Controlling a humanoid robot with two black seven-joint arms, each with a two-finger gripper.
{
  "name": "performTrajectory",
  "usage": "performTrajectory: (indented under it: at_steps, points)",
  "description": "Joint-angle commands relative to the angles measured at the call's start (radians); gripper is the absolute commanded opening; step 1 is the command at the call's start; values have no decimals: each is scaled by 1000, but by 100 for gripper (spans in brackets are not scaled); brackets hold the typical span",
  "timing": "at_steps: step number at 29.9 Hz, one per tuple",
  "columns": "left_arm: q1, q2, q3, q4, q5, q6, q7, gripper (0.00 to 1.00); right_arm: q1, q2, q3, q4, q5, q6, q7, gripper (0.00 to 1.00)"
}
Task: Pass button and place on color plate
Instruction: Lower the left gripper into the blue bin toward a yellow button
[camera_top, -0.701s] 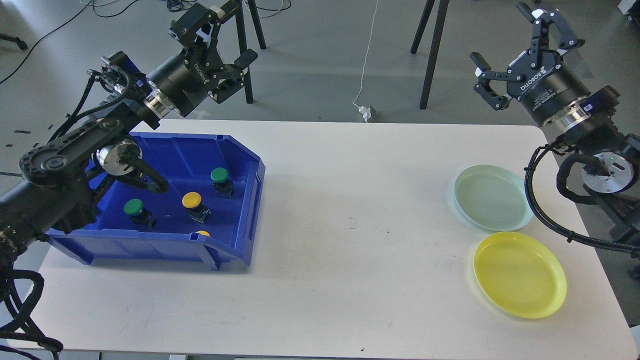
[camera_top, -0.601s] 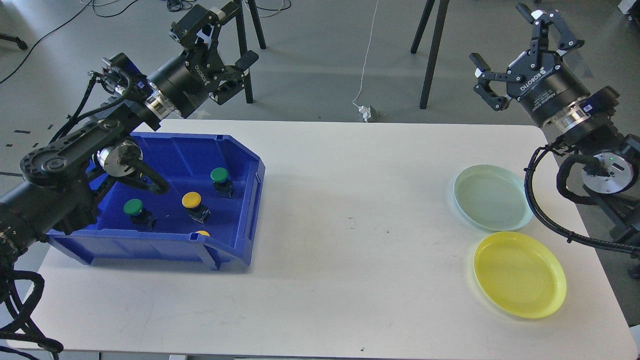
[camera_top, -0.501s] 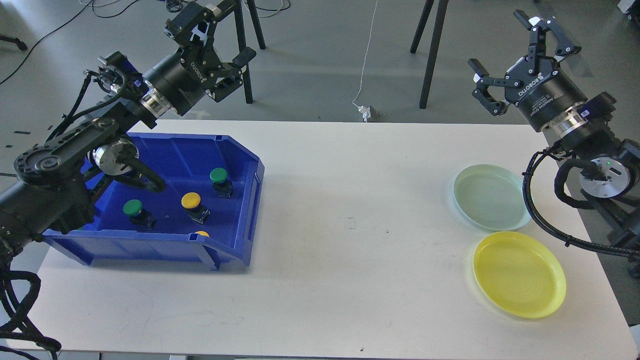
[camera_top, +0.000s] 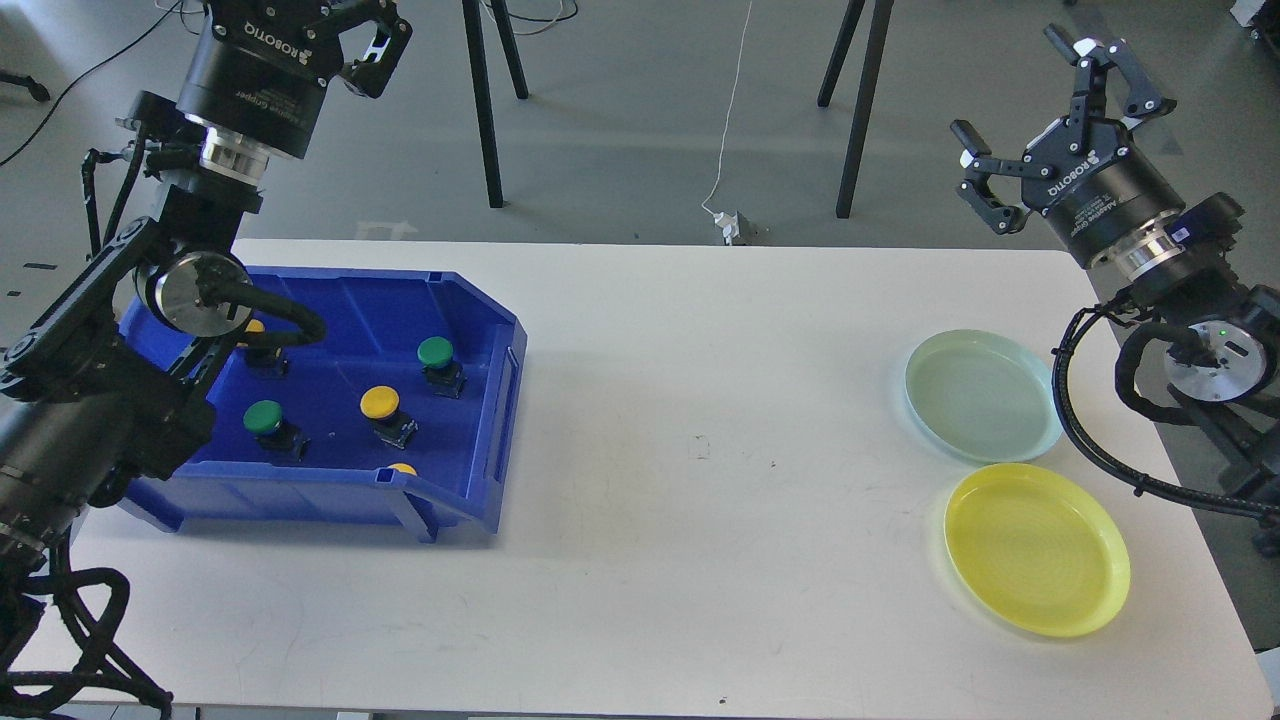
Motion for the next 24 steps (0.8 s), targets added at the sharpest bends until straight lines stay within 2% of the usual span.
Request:
performTrajectory:
  at_steps: [1,3,5,8,11,14,18,24]
  points:
    - [-44,137,172,-103,177,55,0,100,-7,-10,3,0,1,0,3,99]
    - [-151,218,350,-143,286,158,0,100,-10,-14,3,0,1,0,5,99]
    - [-264,318,564,-163,405,211,0,100,-18,-22,4,3,1,0,5,99]
    - [-428,427,838,-154,652,232,0,100,-18,-54,10,7,1,0,5,99]
    - [-573,433,1062,-120,913,235,0,100,-18,-68,27,4,1,0,3,99]
    - [-674,415,1274,-88,1022,228,0,100,-21,-79,30,4,1,0,5,99]
    - [-733,343,1459,-72,1041,219,0,100,-33,-80,32,2,1,0,11,99]
    - [-696,225,1578,61,1039,222,0,100,-50,-92,32,0,1,0,15,99]
